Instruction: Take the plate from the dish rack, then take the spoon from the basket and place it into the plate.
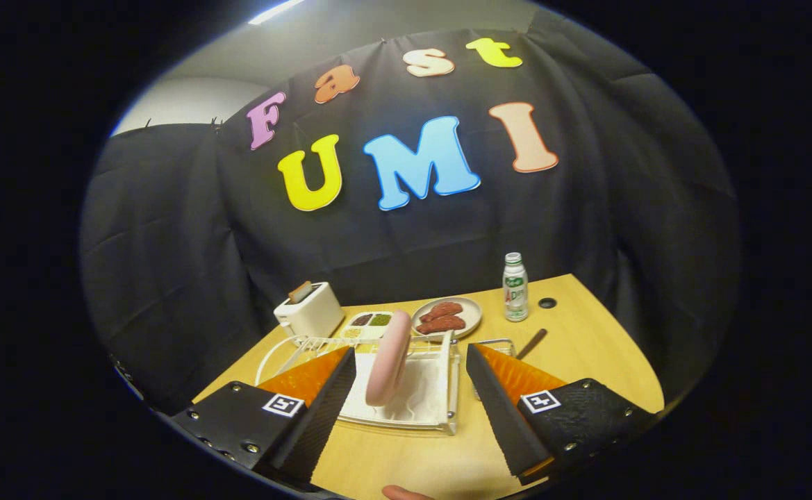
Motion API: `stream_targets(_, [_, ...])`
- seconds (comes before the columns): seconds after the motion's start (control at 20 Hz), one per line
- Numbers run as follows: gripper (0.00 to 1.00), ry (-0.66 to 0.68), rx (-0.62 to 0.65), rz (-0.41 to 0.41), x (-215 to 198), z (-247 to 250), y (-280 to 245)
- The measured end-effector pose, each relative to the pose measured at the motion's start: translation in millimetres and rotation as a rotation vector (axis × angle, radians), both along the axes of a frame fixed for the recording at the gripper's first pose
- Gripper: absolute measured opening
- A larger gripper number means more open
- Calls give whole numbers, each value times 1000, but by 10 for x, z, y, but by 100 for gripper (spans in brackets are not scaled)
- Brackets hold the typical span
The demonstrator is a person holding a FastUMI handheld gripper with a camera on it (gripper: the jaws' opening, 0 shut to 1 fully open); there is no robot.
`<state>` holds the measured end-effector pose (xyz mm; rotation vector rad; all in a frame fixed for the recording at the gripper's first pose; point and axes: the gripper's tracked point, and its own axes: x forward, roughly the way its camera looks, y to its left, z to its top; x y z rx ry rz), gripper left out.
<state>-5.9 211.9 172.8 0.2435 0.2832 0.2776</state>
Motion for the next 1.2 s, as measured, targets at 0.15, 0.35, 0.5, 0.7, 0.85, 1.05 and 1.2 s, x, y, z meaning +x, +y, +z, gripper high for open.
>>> stream_targets(0.15, [98, 39, 5, 8, 320, -104, 189])
stream_targets(0.35, [98, 155, 5, 30, 698, -376, 363])
stream_targets(0.5, [98, 241, -12, 62, 919, -544, 446])
stream_targets(0.7, [97, 311, -31, 80, 1175, -660, 494])
stream_targets(0.85, [97, 390, -43, 106, 1276, -778, 554])
stream_targets(1.05, [96, 535, -61, 152, 1343, -989, 665])
stream_targets(1.2, [96, 670, -41, 190, 1316, -1182, 754])
